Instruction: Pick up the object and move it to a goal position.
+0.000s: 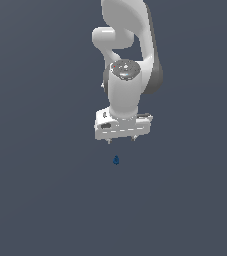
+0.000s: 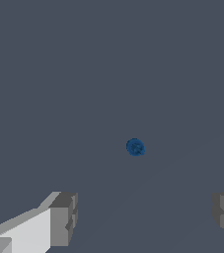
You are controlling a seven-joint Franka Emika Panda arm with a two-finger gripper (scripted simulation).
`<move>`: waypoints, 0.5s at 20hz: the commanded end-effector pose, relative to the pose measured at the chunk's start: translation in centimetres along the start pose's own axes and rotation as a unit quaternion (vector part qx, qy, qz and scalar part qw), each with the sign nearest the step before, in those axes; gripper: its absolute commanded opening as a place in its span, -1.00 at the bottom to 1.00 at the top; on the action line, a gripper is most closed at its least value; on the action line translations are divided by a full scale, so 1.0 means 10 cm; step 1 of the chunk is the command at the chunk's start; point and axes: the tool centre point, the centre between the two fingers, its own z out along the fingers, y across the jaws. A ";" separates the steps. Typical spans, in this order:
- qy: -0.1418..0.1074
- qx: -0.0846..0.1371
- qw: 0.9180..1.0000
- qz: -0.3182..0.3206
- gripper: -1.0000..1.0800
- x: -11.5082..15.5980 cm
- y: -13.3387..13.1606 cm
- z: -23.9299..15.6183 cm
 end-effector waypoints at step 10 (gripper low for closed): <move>-0.014 -0.004 0.993 -0.120 0.92 0.10 0.16 0.55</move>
